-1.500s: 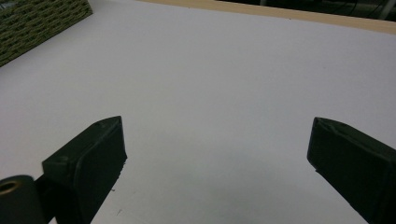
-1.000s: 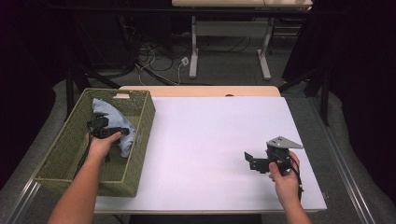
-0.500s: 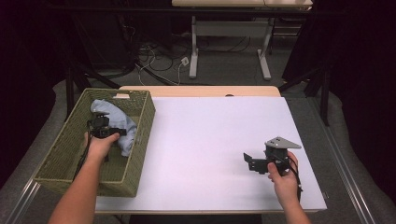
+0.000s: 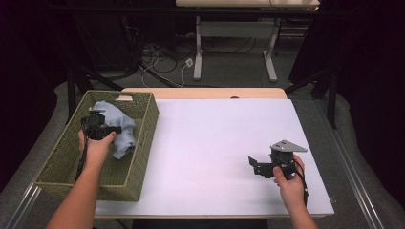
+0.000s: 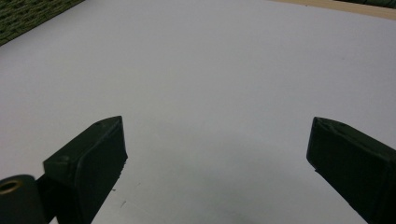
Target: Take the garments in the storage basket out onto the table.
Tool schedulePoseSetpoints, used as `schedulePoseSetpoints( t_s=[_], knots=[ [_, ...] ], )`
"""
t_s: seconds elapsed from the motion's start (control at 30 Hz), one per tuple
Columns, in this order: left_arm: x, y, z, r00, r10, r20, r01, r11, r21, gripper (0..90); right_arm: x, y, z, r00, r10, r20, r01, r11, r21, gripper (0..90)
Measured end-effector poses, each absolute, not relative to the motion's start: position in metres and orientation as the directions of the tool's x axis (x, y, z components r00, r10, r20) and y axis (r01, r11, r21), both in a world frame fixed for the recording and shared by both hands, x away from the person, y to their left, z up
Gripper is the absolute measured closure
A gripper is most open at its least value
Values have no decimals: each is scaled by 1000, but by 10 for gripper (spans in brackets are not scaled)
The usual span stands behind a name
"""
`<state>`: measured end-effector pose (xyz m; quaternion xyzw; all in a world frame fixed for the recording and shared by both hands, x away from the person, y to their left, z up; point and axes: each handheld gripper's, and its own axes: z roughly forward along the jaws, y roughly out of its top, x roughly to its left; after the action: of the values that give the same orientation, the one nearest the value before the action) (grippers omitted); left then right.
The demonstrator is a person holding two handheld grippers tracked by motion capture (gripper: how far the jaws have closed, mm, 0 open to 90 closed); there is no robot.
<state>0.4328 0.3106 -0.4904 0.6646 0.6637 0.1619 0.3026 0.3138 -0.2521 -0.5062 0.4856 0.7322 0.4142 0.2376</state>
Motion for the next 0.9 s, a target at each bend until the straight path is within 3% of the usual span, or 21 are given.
schedulePoseSetpoints(
  t_s=[0.3,0.9],
  knots=[
    [422,310,-477,41,988,-151,702,79,708,662,314,-252,-507,-416,908,51,511,187,839,46],
    [386,319,-455,98,967,-233,585,133,800,662,315,-254,-508,-415,908,55,509,181,841,47]
  ],
)
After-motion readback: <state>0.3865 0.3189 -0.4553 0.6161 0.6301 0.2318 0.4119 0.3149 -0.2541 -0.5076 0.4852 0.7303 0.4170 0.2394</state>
